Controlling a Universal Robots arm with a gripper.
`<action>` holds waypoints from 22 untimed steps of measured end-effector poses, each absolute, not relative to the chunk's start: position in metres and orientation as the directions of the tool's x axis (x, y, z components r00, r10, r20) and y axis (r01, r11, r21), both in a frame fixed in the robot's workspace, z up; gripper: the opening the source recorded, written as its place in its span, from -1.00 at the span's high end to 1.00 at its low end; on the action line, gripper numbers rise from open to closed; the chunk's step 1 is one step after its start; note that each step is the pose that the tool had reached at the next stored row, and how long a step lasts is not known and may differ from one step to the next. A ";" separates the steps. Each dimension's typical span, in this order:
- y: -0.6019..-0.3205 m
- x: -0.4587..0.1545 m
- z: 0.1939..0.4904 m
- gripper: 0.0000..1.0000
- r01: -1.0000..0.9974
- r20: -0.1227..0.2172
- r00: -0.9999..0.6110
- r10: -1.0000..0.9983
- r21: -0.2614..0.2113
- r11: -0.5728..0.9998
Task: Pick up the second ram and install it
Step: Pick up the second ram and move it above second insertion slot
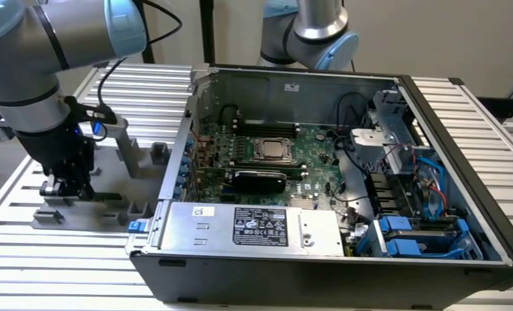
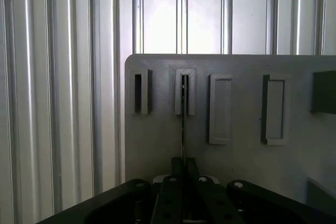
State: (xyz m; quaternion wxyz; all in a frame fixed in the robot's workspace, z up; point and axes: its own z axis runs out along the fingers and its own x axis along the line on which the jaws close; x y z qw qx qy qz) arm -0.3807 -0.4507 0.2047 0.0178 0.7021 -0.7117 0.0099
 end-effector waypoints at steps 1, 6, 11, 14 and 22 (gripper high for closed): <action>-0.451 -0.381 0.206 1.00 -1.000 0.039 -0.013 -0.999 0.011 0.014; -0.451 -0.381 0.217 1.00 -1.000 0.039 -0.013 -0.999 0.011 0.014; -0.451 -0.381 0.236 1.00 -1.000 0.039 -0.013 -0.999 0.011 0.014; -0.451 -0.380 0.250 1.00 -1.000 0.039 -0.013 -0.999 0.011 0.014; -0.451 -0.373 0.286 1.00 -1.000 0.039 -0.013 -0.999 0.011 0.014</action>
